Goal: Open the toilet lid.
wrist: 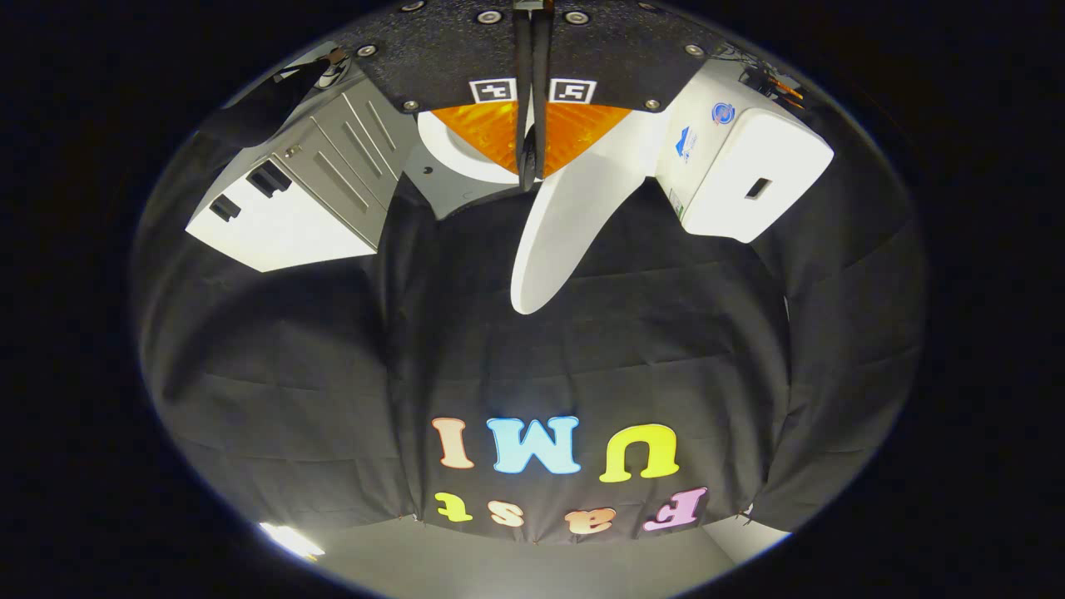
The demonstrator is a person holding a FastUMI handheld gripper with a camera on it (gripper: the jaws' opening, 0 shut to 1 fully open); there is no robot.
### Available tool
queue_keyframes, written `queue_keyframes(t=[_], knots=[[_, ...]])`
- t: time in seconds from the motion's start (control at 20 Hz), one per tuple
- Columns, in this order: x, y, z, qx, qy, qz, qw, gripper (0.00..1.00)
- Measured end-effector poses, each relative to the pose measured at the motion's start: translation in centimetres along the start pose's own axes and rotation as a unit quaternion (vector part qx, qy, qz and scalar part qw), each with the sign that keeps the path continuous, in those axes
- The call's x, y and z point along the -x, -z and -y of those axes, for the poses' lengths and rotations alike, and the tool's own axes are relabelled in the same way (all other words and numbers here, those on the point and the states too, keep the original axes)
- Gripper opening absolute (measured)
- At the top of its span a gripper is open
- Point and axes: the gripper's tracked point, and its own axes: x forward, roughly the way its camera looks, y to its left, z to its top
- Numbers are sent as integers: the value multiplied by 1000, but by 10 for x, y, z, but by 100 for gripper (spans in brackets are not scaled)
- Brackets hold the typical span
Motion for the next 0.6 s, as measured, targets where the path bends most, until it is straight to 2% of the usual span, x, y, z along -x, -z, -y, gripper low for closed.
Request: queue_keyframes(t=[0.6], knots=[[16,-27,-61,33,-39,53,997,0]])
